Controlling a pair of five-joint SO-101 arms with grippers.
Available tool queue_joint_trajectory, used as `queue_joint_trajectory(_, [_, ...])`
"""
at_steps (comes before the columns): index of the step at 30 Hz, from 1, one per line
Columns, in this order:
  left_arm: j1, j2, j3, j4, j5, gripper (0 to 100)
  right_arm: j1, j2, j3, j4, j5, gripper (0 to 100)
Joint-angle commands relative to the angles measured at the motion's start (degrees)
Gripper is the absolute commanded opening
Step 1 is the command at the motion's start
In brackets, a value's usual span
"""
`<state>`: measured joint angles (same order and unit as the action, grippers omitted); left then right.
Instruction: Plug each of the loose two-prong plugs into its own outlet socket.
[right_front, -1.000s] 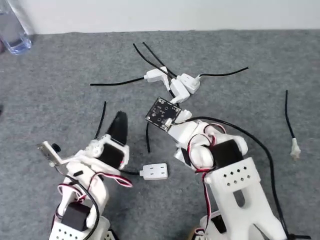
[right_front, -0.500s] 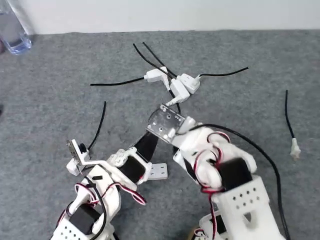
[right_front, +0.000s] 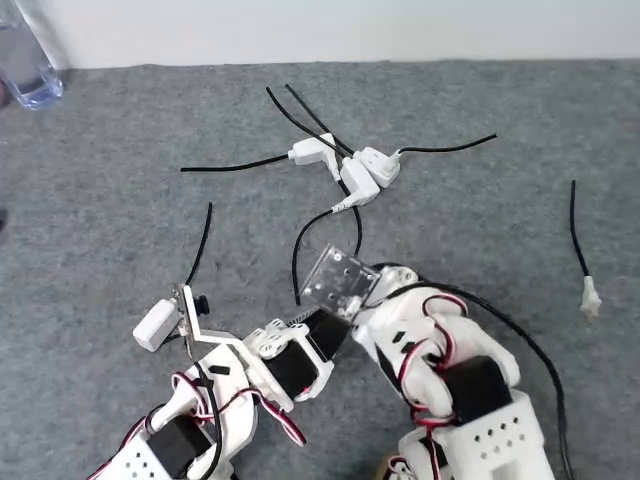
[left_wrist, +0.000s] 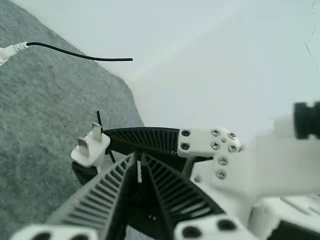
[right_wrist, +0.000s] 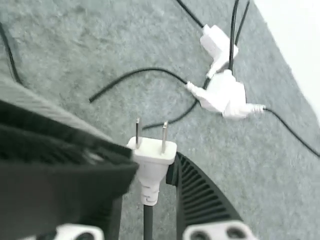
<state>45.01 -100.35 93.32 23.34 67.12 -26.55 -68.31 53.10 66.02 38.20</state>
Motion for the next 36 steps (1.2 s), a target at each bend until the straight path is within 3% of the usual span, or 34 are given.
queue_joint_trajectory(1, [0.2,-0.3,-0.3,-1.4,0.0,1,-1.4,-1.6,-0.4,-0.7,0.8,0.8])
queue_joint_trajectory(36, [-0.1,-0.3,-0.2,-1.4,-0.1,1,-0.6,-2.0,-7.7,5.3,1.8,0.8])
